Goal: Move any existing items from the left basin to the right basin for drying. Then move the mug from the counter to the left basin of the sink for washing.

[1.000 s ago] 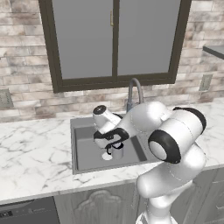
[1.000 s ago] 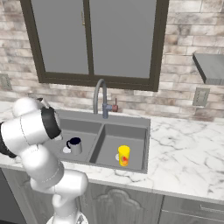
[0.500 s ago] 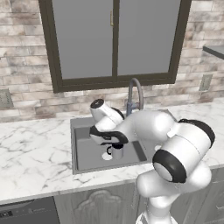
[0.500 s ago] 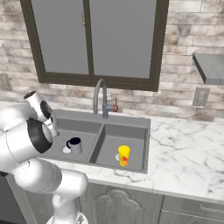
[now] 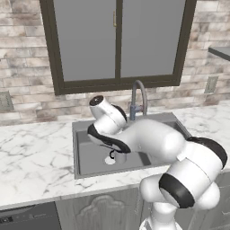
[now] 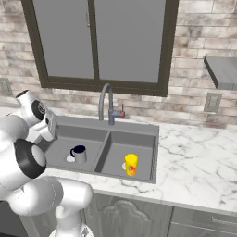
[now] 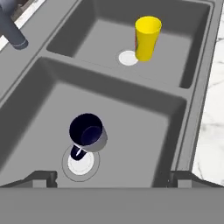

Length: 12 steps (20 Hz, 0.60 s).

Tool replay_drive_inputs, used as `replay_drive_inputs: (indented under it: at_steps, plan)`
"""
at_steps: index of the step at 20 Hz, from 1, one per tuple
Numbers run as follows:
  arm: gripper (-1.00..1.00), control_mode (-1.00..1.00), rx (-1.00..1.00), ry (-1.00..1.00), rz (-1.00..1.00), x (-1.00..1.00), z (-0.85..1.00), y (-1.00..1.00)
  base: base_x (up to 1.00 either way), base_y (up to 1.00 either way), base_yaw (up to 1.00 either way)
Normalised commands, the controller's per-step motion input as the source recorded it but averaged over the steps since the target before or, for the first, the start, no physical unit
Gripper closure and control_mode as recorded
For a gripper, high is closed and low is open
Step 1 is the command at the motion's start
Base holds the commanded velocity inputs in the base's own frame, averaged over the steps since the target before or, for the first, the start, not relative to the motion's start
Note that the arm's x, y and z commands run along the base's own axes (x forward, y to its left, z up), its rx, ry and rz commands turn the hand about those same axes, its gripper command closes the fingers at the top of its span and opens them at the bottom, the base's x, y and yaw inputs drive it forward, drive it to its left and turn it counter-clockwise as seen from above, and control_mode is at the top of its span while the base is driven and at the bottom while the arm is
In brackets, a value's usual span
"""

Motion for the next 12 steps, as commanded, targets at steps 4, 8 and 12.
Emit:
replay_drive_inputs:
  at_steps: [4,8,12]
  plan:
    - [-1.0,-1.0,-0.05,0.0,-0.08,-0.4,0.43,0.01,0.0,0.0,0.0]
    - [-1.0,-1.0,-0.05,0.0,-0.09,-0.46,0.43,0.0,0.0,0.0,0.0]
    - [-1.0,-1.0,-0.04,0.0,-0.08,-0.56,0.35,0.03,0.0,0.0,0.0]
